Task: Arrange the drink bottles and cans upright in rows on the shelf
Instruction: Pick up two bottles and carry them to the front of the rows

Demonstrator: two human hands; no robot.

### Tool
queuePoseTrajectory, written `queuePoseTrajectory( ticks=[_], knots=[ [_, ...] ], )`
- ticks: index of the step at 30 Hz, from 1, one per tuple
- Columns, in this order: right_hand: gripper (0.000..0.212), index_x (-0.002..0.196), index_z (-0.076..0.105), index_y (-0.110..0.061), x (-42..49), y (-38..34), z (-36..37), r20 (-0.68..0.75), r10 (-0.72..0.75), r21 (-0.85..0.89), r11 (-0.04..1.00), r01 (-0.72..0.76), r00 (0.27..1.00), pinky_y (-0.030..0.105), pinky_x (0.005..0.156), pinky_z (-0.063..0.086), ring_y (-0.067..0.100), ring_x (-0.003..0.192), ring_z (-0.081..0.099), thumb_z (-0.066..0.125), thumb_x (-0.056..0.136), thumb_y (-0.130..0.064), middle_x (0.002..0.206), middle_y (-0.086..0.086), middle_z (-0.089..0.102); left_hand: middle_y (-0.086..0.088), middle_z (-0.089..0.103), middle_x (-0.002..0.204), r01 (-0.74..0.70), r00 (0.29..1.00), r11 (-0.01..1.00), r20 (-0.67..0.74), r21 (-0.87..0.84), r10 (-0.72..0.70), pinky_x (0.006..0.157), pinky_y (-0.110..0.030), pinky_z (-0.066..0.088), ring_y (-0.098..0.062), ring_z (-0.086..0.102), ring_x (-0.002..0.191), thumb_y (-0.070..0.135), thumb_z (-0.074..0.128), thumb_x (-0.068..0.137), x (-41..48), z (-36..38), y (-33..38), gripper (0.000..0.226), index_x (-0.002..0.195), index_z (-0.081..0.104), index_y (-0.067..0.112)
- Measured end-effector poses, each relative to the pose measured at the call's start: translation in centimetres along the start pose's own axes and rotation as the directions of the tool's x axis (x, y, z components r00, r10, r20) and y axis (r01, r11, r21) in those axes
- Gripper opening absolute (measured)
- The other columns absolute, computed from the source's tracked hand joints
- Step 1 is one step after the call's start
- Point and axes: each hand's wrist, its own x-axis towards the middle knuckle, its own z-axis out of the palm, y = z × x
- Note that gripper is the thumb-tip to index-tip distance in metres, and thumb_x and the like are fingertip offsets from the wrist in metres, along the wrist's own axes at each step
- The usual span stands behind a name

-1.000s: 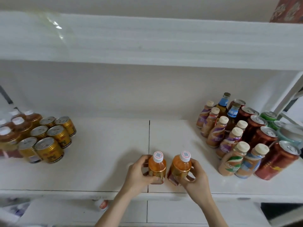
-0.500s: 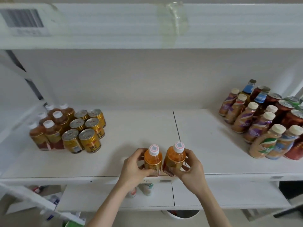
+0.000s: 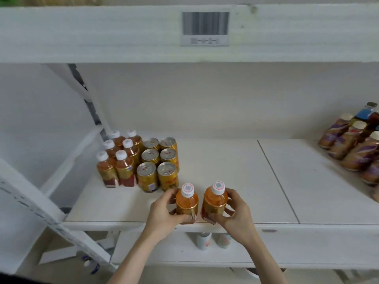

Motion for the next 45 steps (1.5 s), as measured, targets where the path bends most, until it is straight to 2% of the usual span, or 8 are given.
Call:
queuePoseTrajectory(
  ticks=[9,13,19,23,28,33,37,45],
  knots=[
    [0.063,0.113,0.053,-0.030,0.3,-4.0,13.9,-0.002,0.017,0.055,0.998,-0.017,1.000,0.011,0.076,0.050,-0.002,0.101,0.060,0.082,0.063,-0.005,0.106,-0.016,0.066,0.030,0.056,0.103,-0.012,1.000,0.999,0.007,0.044,0.012,0.064,0.002,0.040,0.011,0.052,0.095,0.018,0.088,0.059,0.0,-13.2,-5.9,0.067,0.111,0.051,0.038],
    [0.063,0.114,0.054,-0.034,1.6,-5.3,18.8,0.051,0.012,0.047,0.999,-0.014,0.999,0.019,0.084,0.049,0.001,0.104,0.060,0.083,0.061,-0.012,0.107,-0.017,0.067,0.022,0.060,0.107,0.030,0.999,0.999,-0.045,0.043,-0.028,0.086,-0.019,0.043,0.000,0.055,0.100,0.021,0.089,0.058,0.9,-17.1,-8.4,0.069,0.115,0.052,0.035],
    [0.063,0.114,0.055,-0.034,4.1,-6.1,23.8,0.100,0.022,0.026,0.999,-0.024,0.995,0.022,0.082,0.051,0.002,0.106,0.059,0.085,0.061,-0.021,0.107,-0.022,0.066,0.023,0.060,0.104,0.099,0.992,0.994,-0.080,0.050,-0.095,0.088,-0.027,0.042,0.001,0.054,0.097,0.032,0.089,0.058,2.6,-20.8,-10.5,0.065,0.113,0.053,0.036],
    [0.065,0.113,0.055,-0.033,5.6,-6.2,25.1,0.123,0.050,0.020,0.998,-0.053,0.991,0.020,0.076,0.052,0.003,0.104,0.060,0.085,0.056,-0.026,0.103,-0.024,0.067,0.020,0.063,0.107,0.125,0.991,0.991,-0.063,0.057,-0.121,0.094,-0.033,0.046,-0.003,0.056,0.101,0.034,0.089,0.056,4.3,-21.8,-11.5,0.066,0.111,0.054,0.035],
    [0.068,0.117,0.052,-0.037,6.7,-6.2,25.7,0.159,0.061,0.001,0.998,-0.062,0.985,0.016,0.085,0.049,0.000,0.110,0.056,0.083,0.058,-0.030,0.114,-0.022,0.064,0.018,0.061,0.116,0.149,0.989,0.988,-0.013,0.049,-0.148,0.097,-0.035,0.045,-0.007,0.054,0.108,0.041,0.087,0.060,5.7,-22.1,-12.2,0.068,0.117,0.051,0.034],
    [0.075,0.129,0.047,-0.032,6.8,-5.8,25.9,0.154,0.049,-0.032,0.998,-0.045,0.987,0.021,0.098,0.046,0.003,0.117,0.054,0.082,0.062,-0.025,0.123,-0.019,0.061,0.016,0.059,0.115,0.178,0.984,0.984,0.011,0.009,-0.178,0.092,-0.030,0.045,-0.009,0.054,0.109,0.034,0.088,0.060,6.2,-22.5,-12.4,0.066,0.113,0.050,0.038],
    [0.062,0.119,0.047,-0.035,7.2,-5.7,25.7,0.167,0.041,-0.100,0.995,-0.024,0.985,0.023,0.095,0.047,0.003,0.111,0.057,0.080,0.067,-0.026,0.116,-0.022,0.061,0.019,0.058,0.111,0.186,0.982,0.982,0.005,0.020,-0.186,0.091,-0.028,0.044,-0.008,0.053,0.106,0.034,0.088,0.061,6.2,-22.4,-12.4,0.063,0.111,0.050,0.038],
    [0.058,0.123,0.043,-0.034,7.6,-6.2,25.4,0.221,0.048,-0.126,0.992,-0.021,0.974,0.016,0.093,0.048,0.006,0.115,0.055,0.073,0.078,-0.014,0.119,-0.021,0.057,0.016,0.063,0.109,0.202,0.979,0.979,-0.020,0.026,-0.202,0.094,-0.035,0.047,-0.008,0.058,0.102,0.032,0.087,0.062,6.2,-22.1,-12.5,0.053,0.108,0.060,0.031]
  ],
)
